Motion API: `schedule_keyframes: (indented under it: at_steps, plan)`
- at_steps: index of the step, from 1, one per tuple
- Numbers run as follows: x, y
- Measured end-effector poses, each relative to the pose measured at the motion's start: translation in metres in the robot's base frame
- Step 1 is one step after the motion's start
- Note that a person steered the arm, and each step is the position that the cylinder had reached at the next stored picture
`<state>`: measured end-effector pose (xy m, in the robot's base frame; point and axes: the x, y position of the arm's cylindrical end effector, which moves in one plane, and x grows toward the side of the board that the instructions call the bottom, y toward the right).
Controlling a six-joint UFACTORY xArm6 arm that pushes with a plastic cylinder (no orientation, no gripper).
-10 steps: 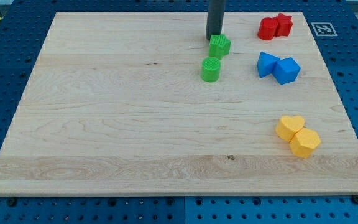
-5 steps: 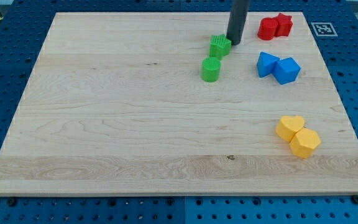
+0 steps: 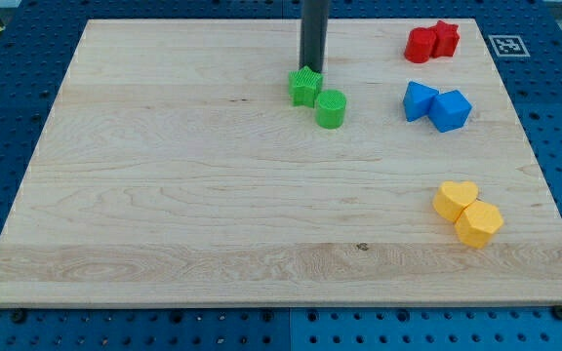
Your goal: Push the green star and green circle down a bit
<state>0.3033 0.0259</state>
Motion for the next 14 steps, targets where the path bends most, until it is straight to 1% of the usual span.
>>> schedule_keyframes:
  at_steps: [2, 4, 6, 8, 10, 11, 12, 14]
  plan:
    - [0.005, -0.044]
    - [0.026, -0.037]
    - [0.026, -0.016]
    - [0.025, -0.016]
    - [-0.039, -0.009]
    - [-0.04, 0.014]
    - [-0.033, 0.027]
    - [0.02, 0.038]
